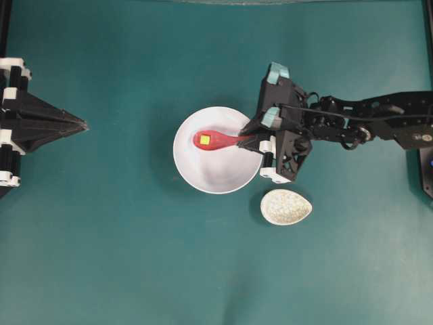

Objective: Scoop the yellow hexagonal prism block from the bowl with a spoon using the right arm.
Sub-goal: 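Lift the spoon with the yellow block up out of the bowl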

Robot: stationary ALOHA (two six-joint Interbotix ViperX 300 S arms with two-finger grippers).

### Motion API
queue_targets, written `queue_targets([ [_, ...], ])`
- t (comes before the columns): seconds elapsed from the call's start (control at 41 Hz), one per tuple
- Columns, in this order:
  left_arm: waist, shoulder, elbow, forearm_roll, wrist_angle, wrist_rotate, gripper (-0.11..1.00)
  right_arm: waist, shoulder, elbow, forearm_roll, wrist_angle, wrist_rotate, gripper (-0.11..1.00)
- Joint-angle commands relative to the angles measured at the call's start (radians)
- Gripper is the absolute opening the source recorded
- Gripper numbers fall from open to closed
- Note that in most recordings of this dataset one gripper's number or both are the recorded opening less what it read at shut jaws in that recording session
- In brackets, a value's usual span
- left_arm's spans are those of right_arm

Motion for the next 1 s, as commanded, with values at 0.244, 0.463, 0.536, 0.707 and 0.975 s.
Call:
queue_targets([
  [0.244, 0.000, 0.008, -0.018, 0.003, -0.005, 0.000, 0.00, 0.049, -0.043, 0.011, 0.003, -0.028, 0.048, 0.24],
  [0.463, 0.000, 0.008, -0.018, 0.003, -0.003, -0.002, 0.00, 0.058, -0.048, 0.008, 0.003, -0.035, 0.051, 0.24],
  [0.536, 0.000, 0.008, -0.018, 0.003, -0.005, -0.003, 0.00, 0.058, -0.058, 0.006, 0.003, -0.035, 0.051, 0.24],
  [0.707, 0.000, 0.008, -0.018, 0.003, -0.005, -0.006, 0.00, 0.060, -0.101, 0.012, 0.003, -0.035, 0.051, 0.24],
  [0.975, 0.000, 0.008, -0.020, 0.003, -0.005, -0.009, 0.00, 0.058, -0.209, 0.026, 0.000, -0.028, 0.046, 0.24],
])
